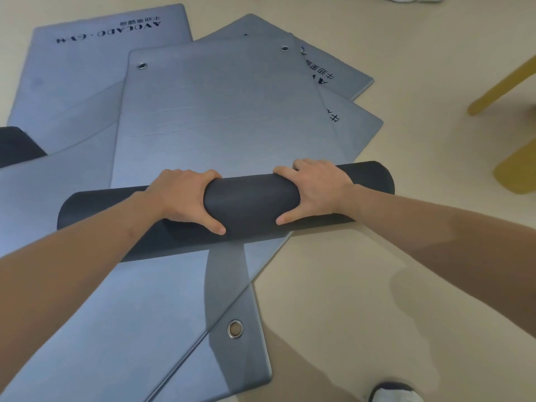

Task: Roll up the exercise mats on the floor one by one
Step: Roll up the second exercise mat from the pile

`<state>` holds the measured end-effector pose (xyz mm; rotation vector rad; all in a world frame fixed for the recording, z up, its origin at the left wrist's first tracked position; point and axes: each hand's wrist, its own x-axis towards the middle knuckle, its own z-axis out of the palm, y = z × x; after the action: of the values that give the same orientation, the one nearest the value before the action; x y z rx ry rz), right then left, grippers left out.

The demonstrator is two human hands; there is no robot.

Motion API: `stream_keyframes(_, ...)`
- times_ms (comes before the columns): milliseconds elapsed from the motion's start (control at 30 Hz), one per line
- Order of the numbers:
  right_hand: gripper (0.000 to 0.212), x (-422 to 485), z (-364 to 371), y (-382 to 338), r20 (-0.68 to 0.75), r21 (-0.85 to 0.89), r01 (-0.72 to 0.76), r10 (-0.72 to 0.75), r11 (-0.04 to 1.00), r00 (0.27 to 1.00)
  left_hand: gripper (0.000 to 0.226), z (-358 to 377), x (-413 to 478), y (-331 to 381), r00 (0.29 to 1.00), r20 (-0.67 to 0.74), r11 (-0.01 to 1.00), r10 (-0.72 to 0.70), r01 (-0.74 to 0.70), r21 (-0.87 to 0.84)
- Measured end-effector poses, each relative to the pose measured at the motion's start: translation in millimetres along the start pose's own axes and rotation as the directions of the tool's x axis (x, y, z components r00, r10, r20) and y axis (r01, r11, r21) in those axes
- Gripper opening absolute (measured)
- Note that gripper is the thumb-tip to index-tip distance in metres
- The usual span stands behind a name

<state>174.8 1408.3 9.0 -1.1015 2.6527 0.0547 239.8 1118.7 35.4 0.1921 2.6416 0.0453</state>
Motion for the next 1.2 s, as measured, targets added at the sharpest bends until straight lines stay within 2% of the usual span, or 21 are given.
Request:
stream_keyframes(100, 0.102, -18, 0, -6, 0.035, 0.056, -0.012, 0.01, 0.998, 0.999, 0.102, 5, -12, 7, 0.998, 0.059, 0.999, 0.001, 0.001, -0.036)
stream_keyframes(233, 0.098, -57, 10, -25, 0.181, 0.163, -0.017, -0.013, 0.986, 0.983, 0.097, 28, -44, 22, 0.976, 0.215, 0.99, 0.03, 0.001, -0.139)
stream_keyframes(367, 0.088, -100, 30, -44, 0.31, 0.321, -0.015, -0.09, 0.947, 0.946, 0.085, 50, -83, 45, 0.902, 0.424, 0.953, 0.088, 0.048, -0.3)
stream_keyframes(433, 0.085, -118, 41, -51, 0.374, 0.365, -0.011, -0.136, 0.931, 0.917, 0.088, 65, -104, 58, 0.868, 0.485, 0.939, 0.108, 0.07, -0.335)
stream_keyframes(500, 0.083, -130, 49, -55, 0.399, 0.378, -0.001, -0.162, 0.926, 0.902, 0.094, 80, -125, 70, 0.897, 0.427, 0.953, 0.113, 0.024, -0.302)
stream_keyframes(567, 0.083, -132, 50, -54, 0.414, 0.398, -0.018, -0.162, 0.917, 0.896, 0.1, 91, -143, 80, 0.958, 0.264, 0.974, 0.109, -0.05, -0.222)
stream_keyframes(633, 0.08, -125, 48, -51, 0.444, 0.434, -0.052, -0.163, 0.9, 0.881, 0.11, 101, -159, 89, 0.99, 0.073, 0.986, 0.125, -0.116, -0.118)
stream_keyframes(733, 0.075, -108, 46, -44, 0.499, 0.513, -0.118, -0.184, 0.85, 0.847, 0.114, 121, -179, 110, 0.981, -0.164, 0.991, 0.1, -0.113, -0.073)
stream_keyframes(800, 0.074, -100, 48, -39, 0.531, 0.566, -0.171, -0.198, 0.806, 0.824, 0.112, 131, -187, 123, 0.965, -0.256, 0.993, 0.055, -0.08, -0.089)
stream_keyframes(933, 0.07, -97, 48, -37, 0.557, 0.581, -0.221, -0.184, 0.784, 0.81, 0.109, 141, -184, 126, 0.956, -0.289, 0.998, 0.058, -0.056, 0.013)
stream_keyframes(1033, 0.078, -99, 40, -39, 0.493, 0.486, -0.194, -0.083, 0.852, 0.866, 0.113, 140, -172, 118, 0.964, -0.248, 0.992, 0.095, -0.071, 0.101)
stream_keyframes(1100, 0.087, -104, 37, -43, 0.371, 0.356, -0.139, -0.003, 0.924, 0.929, 0.116, 133, -160, 112, 0.966, -0.241, 0.991, 0.098, -0.074, 0.109)
stream_keyframes(1200, 0.096, -116, 42, -58, 0.101, 0.219, -0.022, 0.0, 0.976, 0.995, 0.117, 115, -143, 102, 0.967, -0.232, 0.993, 0.103, -0.088, 0.074)
